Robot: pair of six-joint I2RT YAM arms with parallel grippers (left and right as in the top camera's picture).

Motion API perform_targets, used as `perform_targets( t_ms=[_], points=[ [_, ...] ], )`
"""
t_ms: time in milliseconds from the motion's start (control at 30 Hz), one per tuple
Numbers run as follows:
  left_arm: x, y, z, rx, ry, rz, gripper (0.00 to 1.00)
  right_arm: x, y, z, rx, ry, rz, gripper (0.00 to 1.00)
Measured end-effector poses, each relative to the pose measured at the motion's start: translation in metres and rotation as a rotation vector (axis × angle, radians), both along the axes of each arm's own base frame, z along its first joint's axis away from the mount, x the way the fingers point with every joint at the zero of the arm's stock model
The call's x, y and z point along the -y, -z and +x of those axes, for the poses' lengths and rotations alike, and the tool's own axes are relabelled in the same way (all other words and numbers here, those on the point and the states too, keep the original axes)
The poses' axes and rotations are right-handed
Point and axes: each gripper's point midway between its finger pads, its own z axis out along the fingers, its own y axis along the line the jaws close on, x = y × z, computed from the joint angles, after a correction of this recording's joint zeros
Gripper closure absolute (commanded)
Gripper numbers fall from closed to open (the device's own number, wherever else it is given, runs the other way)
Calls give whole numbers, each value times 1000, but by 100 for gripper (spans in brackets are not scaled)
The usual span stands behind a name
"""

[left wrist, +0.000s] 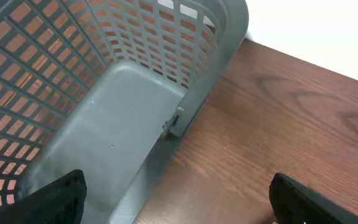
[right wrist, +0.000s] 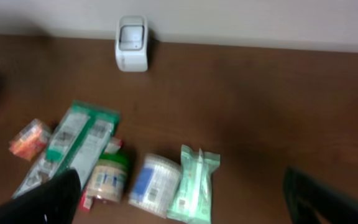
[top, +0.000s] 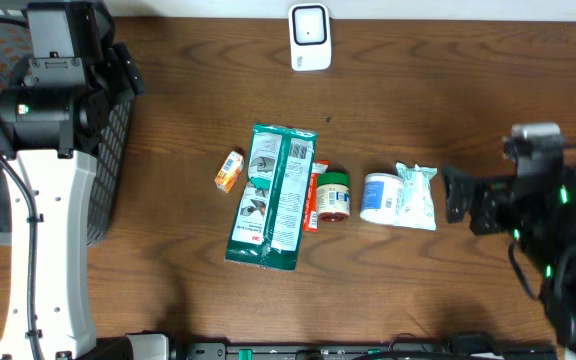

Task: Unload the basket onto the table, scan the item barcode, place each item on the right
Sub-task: 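Move the right gripper left toward the mint wipes pack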

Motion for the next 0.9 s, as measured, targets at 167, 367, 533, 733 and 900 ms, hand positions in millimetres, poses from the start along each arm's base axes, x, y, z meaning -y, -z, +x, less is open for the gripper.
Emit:
perform_targets(
  t_ms=[167,367,533,733,900],
  points=[
    [0,0,0,1,-1,-1,10,-4,11,24,-125,-7,-7,1],
    [0,0,0,0,-1,-1,10,-22,30,30,-219,-85,50,98],
    [0,0,0,0,-1,-1,10,-28,52,29,-327,-103,69,84],
    [0,0,0,0,-1,-1,10,-31,81,35,-458,-107,72,32],
    [0,0,0,0,-1,-1,10,-32,108,42,-571,-98,72,2]
  ],
)
